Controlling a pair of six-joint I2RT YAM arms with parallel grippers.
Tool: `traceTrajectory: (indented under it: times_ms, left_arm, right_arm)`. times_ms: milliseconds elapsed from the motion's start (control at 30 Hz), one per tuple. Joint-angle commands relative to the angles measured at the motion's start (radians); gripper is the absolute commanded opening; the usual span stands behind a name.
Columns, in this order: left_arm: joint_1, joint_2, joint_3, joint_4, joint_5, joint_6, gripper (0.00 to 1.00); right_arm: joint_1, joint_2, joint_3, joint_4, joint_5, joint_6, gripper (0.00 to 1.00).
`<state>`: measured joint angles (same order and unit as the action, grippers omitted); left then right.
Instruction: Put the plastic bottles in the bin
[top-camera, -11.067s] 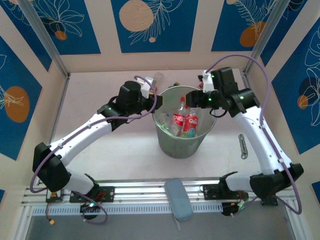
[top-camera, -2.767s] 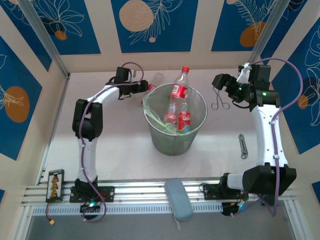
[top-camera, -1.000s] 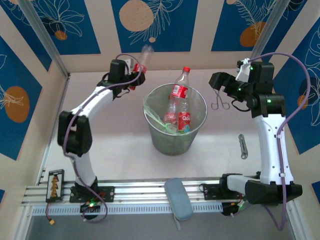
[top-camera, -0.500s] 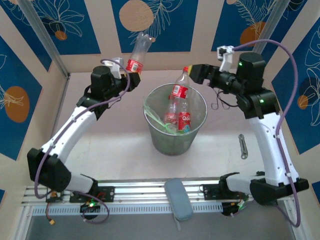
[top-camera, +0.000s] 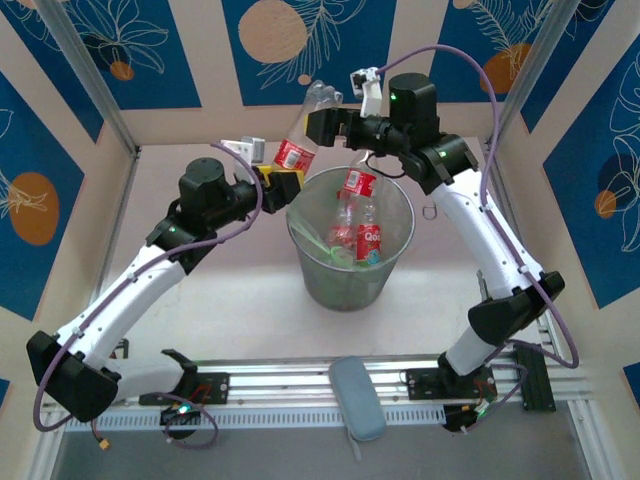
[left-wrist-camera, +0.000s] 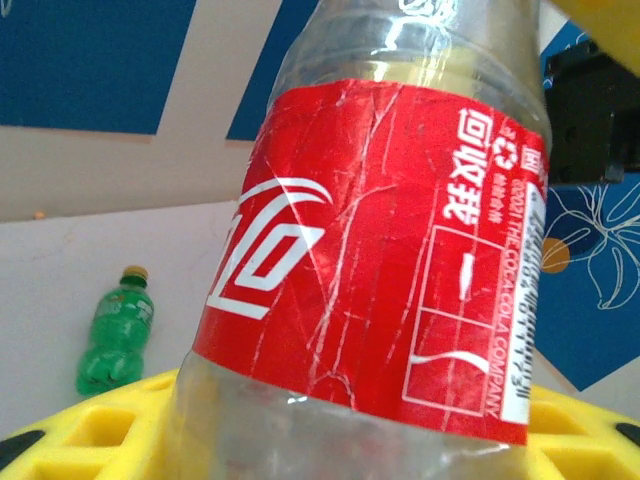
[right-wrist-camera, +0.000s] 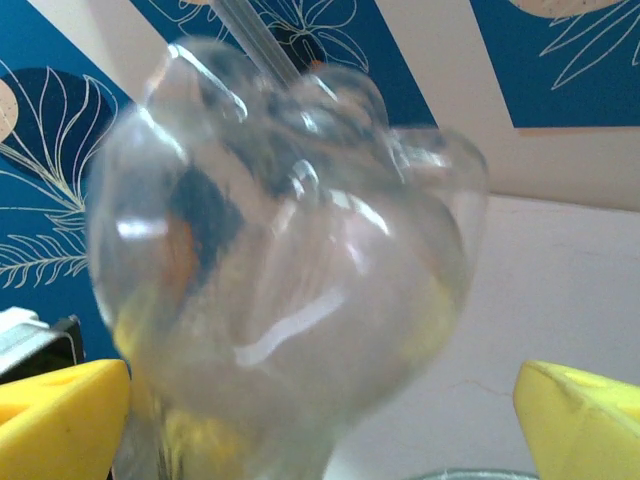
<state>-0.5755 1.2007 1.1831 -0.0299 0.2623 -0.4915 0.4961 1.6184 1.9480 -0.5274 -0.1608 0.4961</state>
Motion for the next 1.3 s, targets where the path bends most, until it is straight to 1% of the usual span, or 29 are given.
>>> traceTrajectory:
  times_ms: [0, 167, 333, 467, 533, 600, 633, 667, 700, 733, 833, 933, 1000, 1067, 1167, 1267]
  left_arm:
    - [-0.034, -0.001, -0.013, 0.075, 0.051, -0.015, 0.46]
    - [-0.05, 0.019, -0.016, 0.098, 0.063, -0.027, 0.46]
    - [-0.054, 0.034, -0.012, 0.114, 0.093, -0.032, 0.47]
    - [-0.055, 0.033, -0.016, 0.122, 0.1, -0.037, 0.5]
    - [-0.056, 0.027, -0.018, 0.129, 0.103, -0.039, 0.57]
    - [-0.056, 0.022, -0.022, 0.137, 0.111, -0.048, 0.7]
    - [-0.055, 0.02, -0.021, 0.137, 0.118, -0.05, 0.82]
    - [-0.055, 0.016, -0.021, 0.141, 0.125, -0.051, 0.92]
    - [-0.055, 0.01, -0.026, 0.148, 0.128, -0.053, 0.97]
    - [-0.055, 0.003, -0.029, 0.152, 0.13, -0.054, 1.0]
    - [-0.053, -0.019, -0.035, 0.15, 0.127, -0.051, 1.0]
    - [-0.045, -0.04, -0.035, 0.108, 0.092, -0.038, 1.0]
    - [-0.038, -0.043, -0.03, 0.051, 0.048, -0.02, 0.99]
    - [-0.031, -0.031, -0.008, -0.036, -0.028, 0.0, 0.93]
    - [-0.031, 0.005, 0.031, -0.155, -0.131, 0.057, 0.89]
    - [-0.031, 0.045, 0.055, -0.203, -0.201, 0.096, 0.85]
  right_arm:
    - [0.0, 0.015, 0.039, 0.031, 0.024, 0.008, 0.97]
    - [-0.005, -0.009, 0.019, 0.055, 0.015, 0.017, 0.82]
    - [-0.027, -0.05, -0.024, 0.071, 0.026, 0.032, 0.71]
    - [-0.043, -0.086, -0.062, 0.095, 0.026, 0.042, 0.65]
    - [-0.05, -0.102, -0.073, 0.103, 0.029, 0.045, 0.64]
    - [-0.057, -0.117, -0.083, 0.11, 0.036, 0.045, 0.63]
    - [-0.061, -0.125, -0.088, 0.112, 0.04, 0.045, 0.62]
    - [-0.067, -0.132, -0.093, 0.112, 0.046, 0.045, 0.62]
    - [-0.073, -0.14, -0.099, 0.111, 0.05, 0.044, 0.62]
    - [-0.084, -0.15, -0.106, 0.11, 0.054, 0.043, 0.62]
    - [-0.129, -0.185, -0.128, 0.097, 0.054, 0.047, 0.62]
    - [-0.189, -0.231, -0.139, 0.049, 0.046, 0.029, 0.62]
    - [-0.235, -0.26, -0.135, -0.013, 0.027, 0.01, 0.62]
    - [-0.288, -0.296, -0.14, -0.074, 0.005, -0.007, 0.61]
    - [-0.36, -0.336, -0.154, -0.15, -0.048, -0.016, 0.61]
    - [-0.402, -0.344, -0.155, -0.232, -0.081, -0.042, 0.61]
